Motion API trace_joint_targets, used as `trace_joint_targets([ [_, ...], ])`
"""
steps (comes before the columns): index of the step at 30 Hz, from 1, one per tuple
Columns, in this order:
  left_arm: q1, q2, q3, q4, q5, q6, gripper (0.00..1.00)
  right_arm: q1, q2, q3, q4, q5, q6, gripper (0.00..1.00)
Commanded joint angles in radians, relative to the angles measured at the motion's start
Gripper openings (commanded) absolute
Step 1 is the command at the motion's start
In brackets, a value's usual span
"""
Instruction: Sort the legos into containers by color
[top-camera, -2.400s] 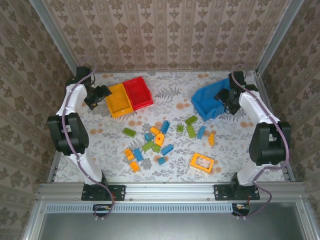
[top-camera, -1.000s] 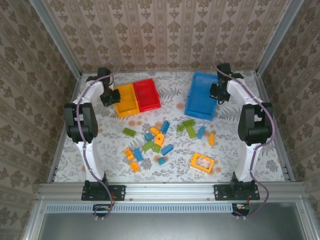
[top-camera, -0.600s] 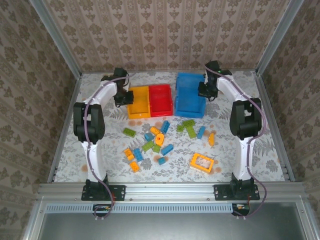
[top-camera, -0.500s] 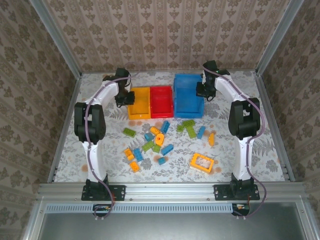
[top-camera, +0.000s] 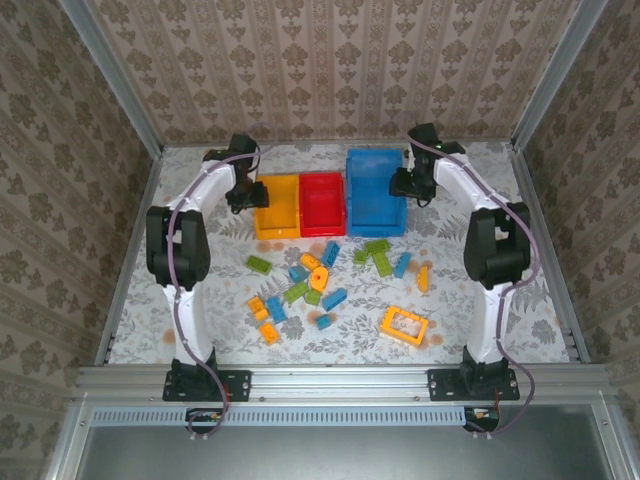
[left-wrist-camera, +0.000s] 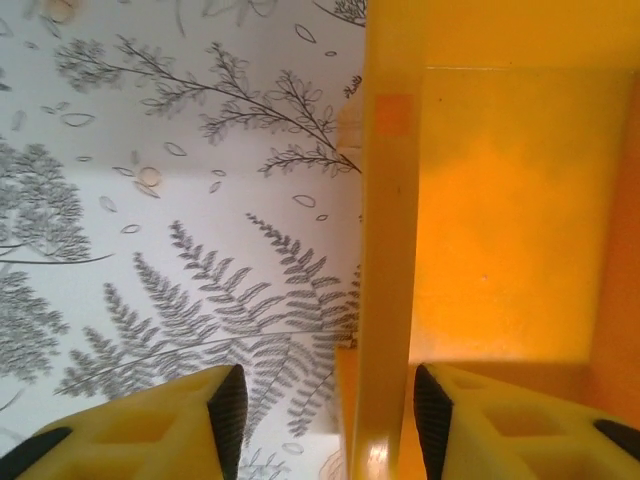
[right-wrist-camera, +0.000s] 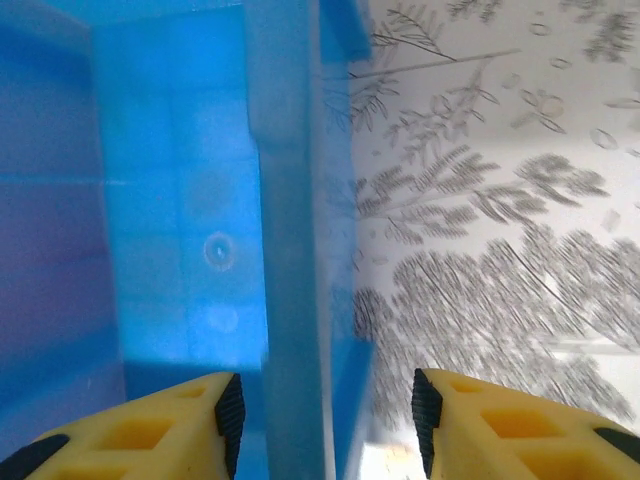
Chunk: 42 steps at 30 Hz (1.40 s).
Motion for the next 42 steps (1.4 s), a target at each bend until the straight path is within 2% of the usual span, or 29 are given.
trace_joint_targets([
  [1, 0.000, -0.136, -0.032, -0.013, -0.048, -0.049, 0.56, 0.006, -0.211, -0.119, 0.031, 0.061, 0.033, 0.52],
  [5, -0.019, -0.273, -0.134, 0.021, 0.006, -0.083, 0.58, 0.038, -0.442, -0.357, 0.021, 0.043, 0.058, 0.52],
  [9, -0.089, -0.444, -0.293, 0.074, 0.106, -0.078, 0.61, 0.131, -0.672, -0.594, -0.058, 0.009, 0.137, 0.51],
  [12, -0.197, -0.588, -0.439, 0.129, 0.237, -0.037, 0.61, 0.247, -0.813, -0.747, -0.160, 0.008, 0.242, 0.50],
  [14, -0.319, -0.681, -0.528, 0.148, 0.295, -0.001, 0.63, 0.314, -0.879, -0.817, -0.214, 0.016, 0.305, 0.50],
  [17, -0.455, -0.788, -0.634, 0.179, 0.358, 0.000, 0.64, 0.381, -0.924, -0.885, -0.285, 0.030, 0.357, 0.50],
  [21, -0.541, -0.872, -0.734, 0.217, 0.363, -0.049, 0.64, 0.442, -0.879, -0.914, -0.314, 0.038, 0.358, 0.51],
  [26, -0.551, -0.859, -0.748, 0.224, 0.356, -0.062, 0.63, 0.498, -0.763, -0.898, -0.314, 0.070, 0.317, 0.54],
  [38, -0.578, -0.890, -0.721, 0.249, 0.323, -0.088, 0.63, 0.495, -0.498, -0.845, -0.260, 0.127, 0.274, 0.60],
  [42, -0.580, -0.918, -0.734, 0.251, 0.309, -0.103, 0.63, 0.453, -0.457, -0.841, -0.215, 0.146, 0.248, 0.59],
])
